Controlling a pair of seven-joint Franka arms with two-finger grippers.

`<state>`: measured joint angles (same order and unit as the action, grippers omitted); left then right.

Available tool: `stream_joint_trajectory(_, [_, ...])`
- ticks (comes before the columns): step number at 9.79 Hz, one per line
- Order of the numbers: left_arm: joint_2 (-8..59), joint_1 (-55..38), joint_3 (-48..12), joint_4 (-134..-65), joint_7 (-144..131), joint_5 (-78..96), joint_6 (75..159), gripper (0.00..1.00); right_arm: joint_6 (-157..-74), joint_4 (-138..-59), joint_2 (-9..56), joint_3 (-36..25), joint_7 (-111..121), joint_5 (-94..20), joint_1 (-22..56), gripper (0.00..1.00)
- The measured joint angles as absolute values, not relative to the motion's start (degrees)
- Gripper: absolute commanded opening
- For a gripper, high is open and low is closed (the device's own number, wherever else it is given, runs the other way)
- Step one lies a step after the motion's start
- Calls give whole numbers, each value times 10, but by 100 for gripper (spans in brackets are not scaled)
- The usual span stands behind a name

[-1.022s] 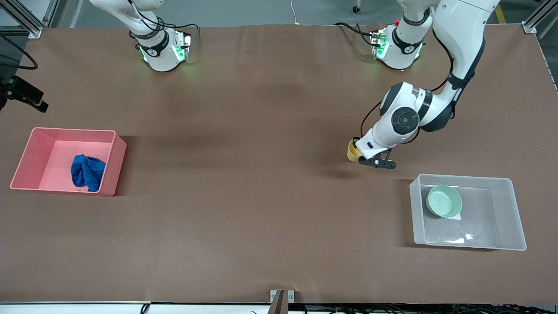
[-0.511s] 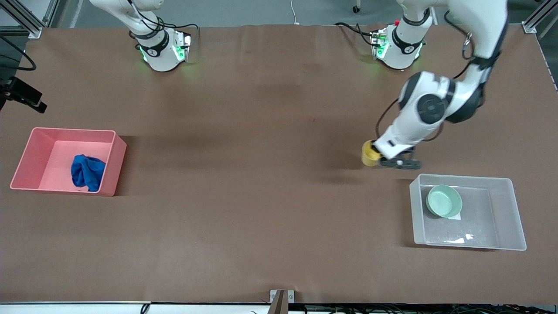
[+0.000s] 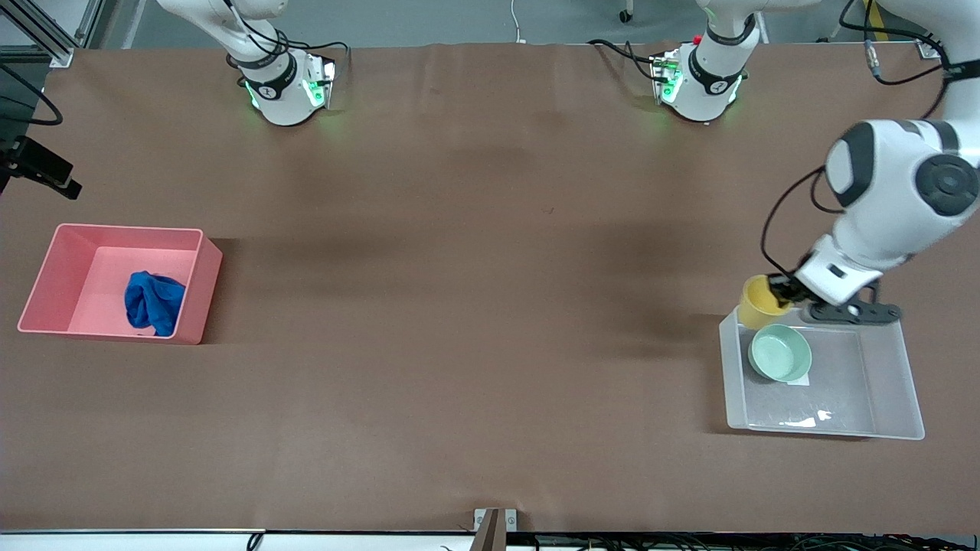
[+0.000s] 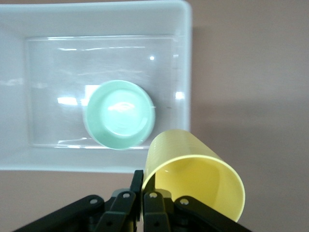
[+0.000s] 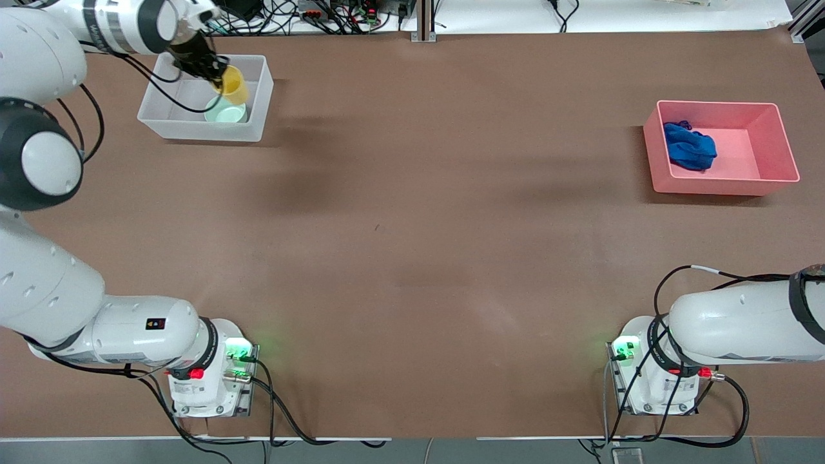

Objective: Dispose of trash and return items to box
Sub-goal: 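Carry the yellow cup to the clear bin and lower it into the bowl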

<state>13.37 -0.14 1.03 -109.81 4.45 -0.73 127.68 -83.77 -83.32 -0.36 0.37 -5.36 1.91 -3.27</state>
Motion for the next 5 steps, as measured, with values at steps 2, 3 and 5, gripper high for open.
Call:
stream_joint_trajectory(2, [186, 1, 61, -1060, 124, 38, 1277, 0, -838, -833, -3, 4, -54, 19, -33, 100])
stream_joint_trajectory(3, [210, 2, 76, -1049, 145, 45, 1277, 0, -838, -833, -3, 4, -54, 19, -33, 100])
stream_joint_trajectory(5, [254, 3, 87, -1027, 160, 48, 1277, 2, -838, -833, -3, 4, -54, 19, -33, 100])
